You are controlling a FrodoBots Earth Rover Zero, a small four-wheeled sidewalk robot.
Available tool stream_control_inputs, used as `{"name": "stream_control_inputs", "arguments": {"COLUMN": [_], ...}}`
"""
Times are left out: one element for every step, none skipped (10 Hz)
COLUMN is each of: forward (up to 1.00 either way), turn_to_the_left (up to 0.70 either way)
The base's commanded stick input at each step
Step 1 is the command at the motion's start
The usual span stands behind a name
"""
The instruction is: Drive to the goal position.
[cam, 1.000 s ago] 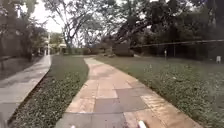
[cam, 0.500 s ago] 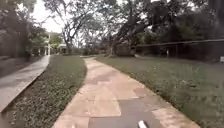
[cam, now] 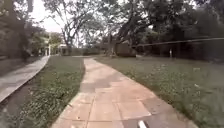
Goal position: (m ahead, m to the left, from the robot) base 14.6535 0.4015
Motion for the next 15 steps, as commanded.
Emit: {"name": "stream_control_inputs", "arguments": {"forward": [1.00, 1.00, 1.00, 1.00, 1.00, 1.00, 1.00, 1.00, 1.00, 1.00, 1.00, 1.00, 1.00, 1.00, 1.00], "turn_to_the_left": [0.29, 0.40, 0.40, 0.03, 0.02, 0.00, 0.00, 0.00, 0.01, 0.03, 0.03, 0.03, 0.03, 0.04, 0.23]}}
